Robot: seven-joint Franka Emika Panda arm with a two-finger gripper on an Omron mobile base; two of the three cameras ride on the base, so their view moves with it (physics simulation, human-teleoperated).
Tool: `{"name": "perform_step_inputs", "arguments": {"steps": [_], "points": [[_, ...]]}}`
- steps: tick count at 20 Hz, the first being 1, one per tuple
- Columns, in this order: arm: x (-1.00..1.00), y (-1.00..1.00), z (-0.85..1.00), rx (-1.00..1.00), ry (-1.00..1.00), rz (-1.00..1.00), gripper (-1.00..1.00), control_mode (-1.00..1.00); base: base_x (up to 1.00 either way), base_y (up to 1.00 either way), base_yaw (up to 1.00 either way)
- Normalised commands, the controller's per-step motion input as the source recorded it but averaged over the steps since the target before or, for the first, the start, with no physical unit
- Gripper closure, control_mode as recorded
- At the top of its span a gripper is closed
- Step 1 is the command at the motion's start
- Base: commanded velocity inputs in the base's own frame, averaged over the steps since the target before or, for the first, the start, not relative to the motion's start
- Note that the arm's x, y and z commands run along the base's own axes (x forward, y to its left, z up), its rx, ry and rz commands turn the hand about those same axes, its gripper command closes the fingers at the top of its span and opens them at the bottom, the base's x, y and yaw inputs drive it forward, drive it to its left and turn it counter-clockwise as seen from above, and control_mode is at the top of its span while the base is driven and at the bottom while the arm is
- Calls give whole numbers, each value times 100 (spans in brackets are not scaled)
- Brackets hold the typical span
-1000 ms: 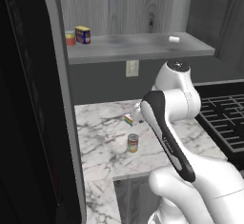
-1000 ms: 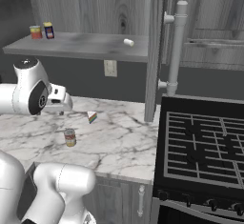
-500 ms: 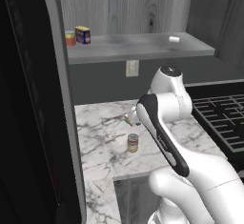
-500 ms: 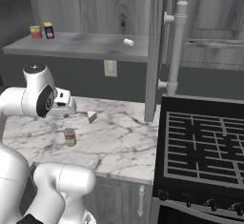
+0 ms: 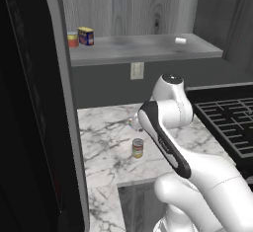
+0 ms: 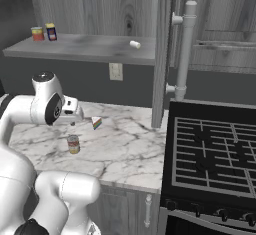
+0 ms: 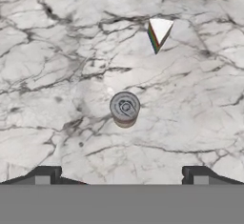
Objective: Pick the cans from the counter and place them in their designated side in the cabinet.
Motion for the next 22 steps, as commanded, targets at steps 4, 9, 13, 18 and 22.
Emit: {"name": "perform_step_inputs", "arguments": {"steps": [4, 9, 13, 18, 22], "points": [[18, 0, -25, 0, 1, 0, -100, -100, 0, 0, 0], [12, 0, -24, 0, 2, 0, -100, -100, 0, 0, 0], [4, 0, -21, 0, 1, 0, -100, -100, 0, 0, 0], [3, 3, -18, 0, 1, 0, -100, -100, 0, 0, 0], [2, 5, -16, 0, 2, 0, -100, -100, 0, 0, 0]]}}
